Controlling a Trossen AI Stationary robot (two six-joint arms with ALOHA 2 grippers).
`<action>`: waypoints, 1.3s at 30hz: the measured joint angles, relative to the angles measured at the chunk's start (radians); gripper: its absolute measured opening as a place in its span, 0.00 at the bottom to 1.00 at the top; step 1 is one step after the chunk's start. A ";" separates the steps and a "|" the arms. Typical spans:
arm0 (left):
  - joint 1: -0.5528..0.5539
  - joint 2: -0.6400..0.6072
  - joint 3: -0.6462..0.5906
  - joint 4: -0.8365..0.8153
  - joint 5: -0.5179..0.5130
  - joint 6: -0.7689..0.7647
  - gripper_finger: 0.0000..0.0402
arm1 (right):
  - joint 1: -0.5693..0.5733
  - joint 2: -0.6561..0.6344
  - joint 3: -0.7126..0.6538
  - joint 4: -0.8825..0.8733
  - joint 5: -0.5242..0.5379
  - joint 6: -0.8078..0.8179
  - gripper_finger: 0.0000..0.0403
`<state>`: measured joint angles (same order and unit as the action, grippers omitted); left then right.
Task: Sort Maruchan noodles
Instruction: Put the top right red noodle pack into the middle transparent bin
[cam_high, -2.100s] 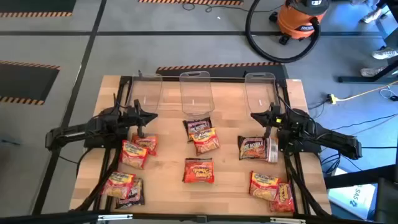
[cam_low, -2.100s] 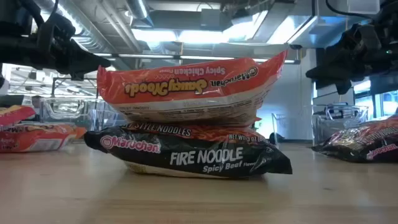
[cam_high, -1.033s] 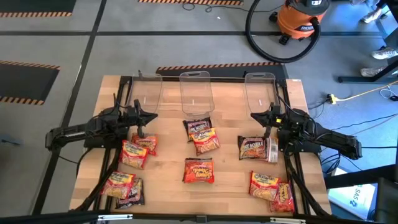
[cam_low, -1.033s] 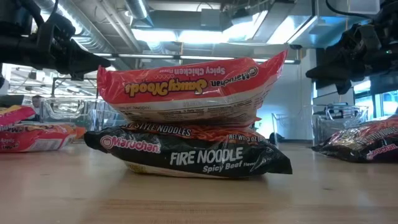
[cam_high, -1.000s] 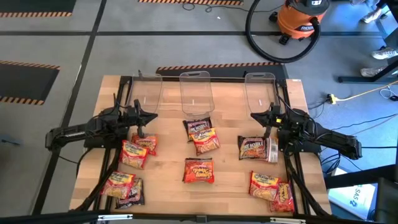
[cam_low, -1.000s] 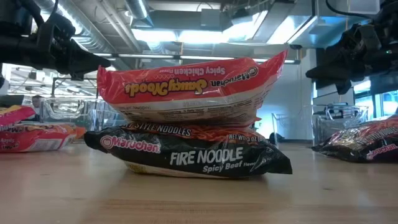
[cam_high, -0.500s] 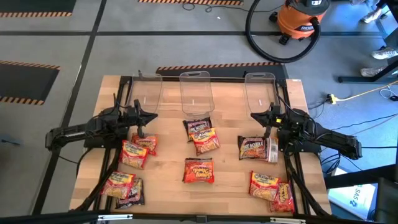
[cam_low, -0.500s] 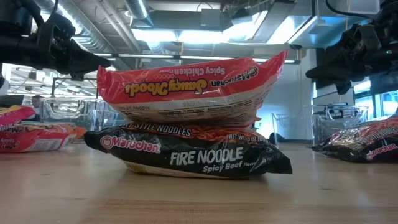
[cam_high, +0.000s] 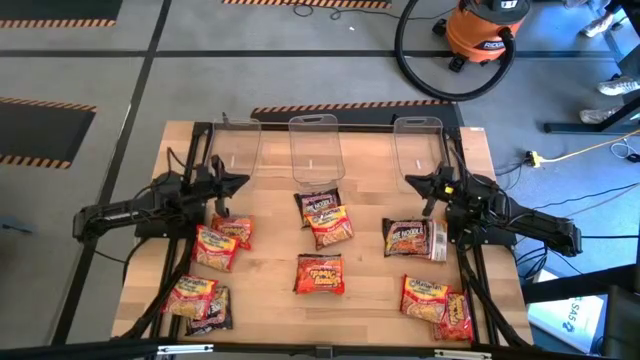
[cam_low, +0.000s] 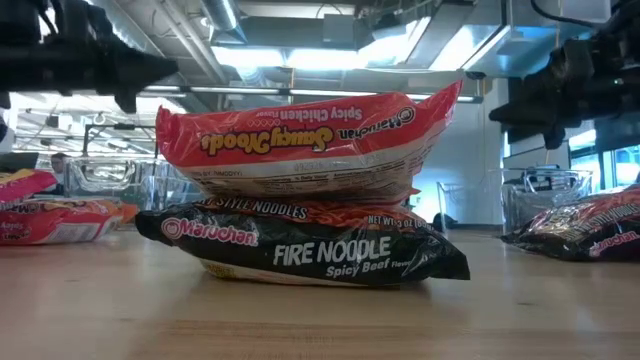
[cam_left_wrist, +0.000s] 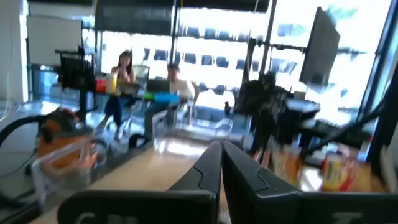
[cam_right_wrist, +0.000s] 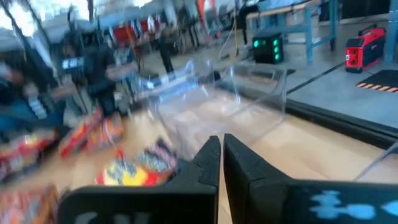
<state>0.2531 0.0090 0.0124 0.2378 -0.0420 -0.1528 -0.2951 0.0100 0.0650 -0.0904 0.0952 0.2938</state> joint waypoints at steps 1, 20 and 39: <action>0.000 0.000 0.000 0.034 -0.006 -0.001 0.02 | 0.000 0.000 0.000 0.015 0.000 0.012 0.01; -0.019 0.405 0.028 0.454 0.006 -0.085 0.02 | 0.000 0.570 0.108 0.498 -0.163 0.006 0.01; -0.089 0.772 0.124 0.478 -0.001 -0.075 0.02 | 0.001 1.177 0.377 0.510 -0.321 -0.036 0.32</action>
<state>0.1639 0.7812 0.1364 0.7156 -0.0433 -0.2278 -0.2939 1.1873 0.4419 0.4194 -0.2263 0.2575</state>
